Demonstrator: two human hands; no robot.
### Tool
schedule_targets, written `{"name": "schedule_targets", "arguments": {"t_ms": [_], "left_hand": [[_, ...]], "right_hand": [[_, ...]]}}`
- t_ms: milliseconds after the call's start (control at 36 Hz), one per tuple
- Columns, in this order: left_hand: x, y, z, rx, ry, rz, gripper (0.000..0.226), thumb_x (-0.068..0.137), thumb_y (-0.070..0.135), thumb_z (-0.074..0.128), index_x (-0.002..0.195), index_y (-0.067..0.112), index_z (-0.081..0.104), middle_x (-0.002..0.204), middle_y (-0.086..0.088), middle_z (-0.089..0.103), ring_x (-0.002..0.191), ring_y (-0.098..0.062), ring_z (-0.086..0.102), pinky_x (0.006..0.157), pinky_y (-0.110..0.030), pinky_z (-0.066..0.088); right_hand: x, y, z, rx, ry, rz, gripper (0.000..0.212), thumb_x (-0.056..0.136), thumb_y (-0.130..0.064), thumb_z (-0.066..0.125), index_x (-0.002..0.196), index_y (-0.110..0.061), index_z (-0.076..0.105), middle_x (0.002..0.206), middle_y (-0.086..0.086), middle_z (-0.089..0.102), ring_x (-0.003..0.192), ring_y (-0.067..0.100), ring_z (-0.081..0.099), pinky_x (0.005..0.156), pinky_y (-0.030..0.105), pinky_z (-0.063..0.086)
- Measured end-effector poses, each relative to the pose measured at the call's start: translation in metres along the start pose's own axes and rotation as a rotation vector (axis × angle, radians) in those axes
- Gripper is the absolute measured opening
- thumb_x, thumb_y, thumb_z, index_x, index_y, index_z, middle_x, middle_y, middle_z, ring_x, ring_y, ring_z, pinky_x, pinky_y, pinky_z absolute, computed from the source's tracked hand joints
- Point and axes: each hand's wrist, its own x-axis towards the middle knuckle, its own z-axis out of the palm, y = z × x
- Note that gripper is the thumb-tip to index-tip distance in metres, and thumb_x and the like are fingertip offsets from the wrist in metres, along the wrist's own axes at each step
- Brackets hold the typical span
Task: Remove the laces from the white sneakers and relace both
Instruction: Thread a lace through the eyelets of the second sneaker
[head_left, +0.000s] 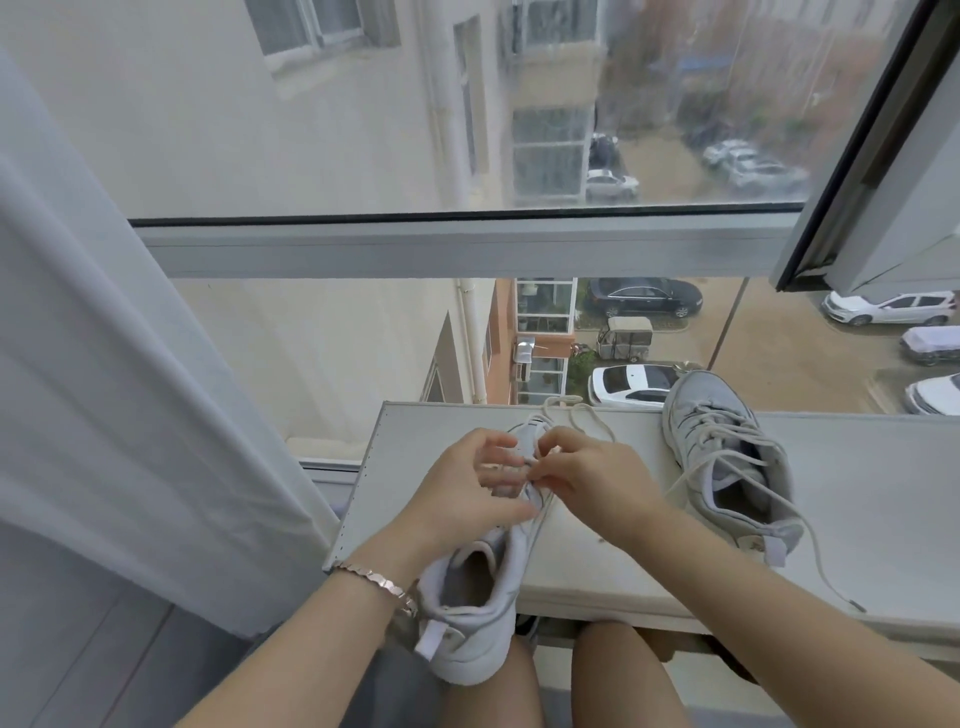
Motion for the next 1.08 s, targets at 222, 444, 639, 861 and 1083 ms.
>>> {"name": "schedule_targets", "arguments": {"t_ms": [222,444,639,861,1083], "left_hand": [[0.025,-0.009,0.01,0.233,0.237,-0.131,0.021,0.088,0.034,0.06,0.1,0.018,0.062,0.111,-0.006,0.058,0.102,-0.019,0.055,0.093,-0.034,0.046],[0.045,-0.006,0.023,0.344,0.228,-0.17,0.018,0.086,0.03,0.062,0.073,0.023,0.053,0.096,-0.009,0.058,0.091,-0.027,0.056,0.08,-0.034,0.047],[0.046,-0.01,0.024,0.291,0.271,-0.178,0.024,0.086,0.03,0.063,0.066,0.026,0.049,0.082,-0.001,0.056,0.079,-0.022,0.055,0.073,-0.033,0.047],[0.038,-0.016,0.03,0.307,0.393,-0.213,0.021,0.089,0.033,0.057,0.074,0.022,0.05,0.099,-0.006,0.057,0.091,-0.026,0.055,0.068,-0.029,0.042],[0.033,-0.016,0.03,0.264,0.389,-0.234,0.022,0.09,0.034,0.057,0.073,0.024,0.048,0.102,-0.005,0.054,0.096,-0.027,0.055,0.077,-0.034,0.047]], "right_hand": [[-0.002,-0.003,0.013,-0.071,0.163,-0.04,0.019,0.056,-0.005,0.088,0.064,-0.014,0.073,0.078,0.006,0.065,0.056,0.022,0.06,0.037,0.023,0.043],[-0.017,0.005,0.029,-0.113,0.302,-0.066,0.019,0.061,0.004,0.082,0.075,-0.003,0.071,0.076,0.009,0.067,0.061,0.025,0.062,0.05,0.027,0.05],[-0.011,0.016,0.025,-0.212,0.285,-0.233,0.007,0.074,-0.005,0.066,0.072,-0.005,0.072,0.072,0.005,0.068,0.056,0.019,0.063,0.041,0.022,0.045],[0.0,0.002,0.014,0.439,0.064,0.598,0.012,0.072,-0.006,0.07,0.071,-0.018,0.074,0.064,-0.011,0.066,0.061,0.006,0.062,0.06,0.01,0.049],[0.02,-0.002,0.004,0.811,-0.153,0.967,0.01,0.077,-0.011,0.069,0.07,-0.004,0.072,0.066,0.007,0.066,0.055,0.012,0.061,0.053,0.018,0.054]]}}
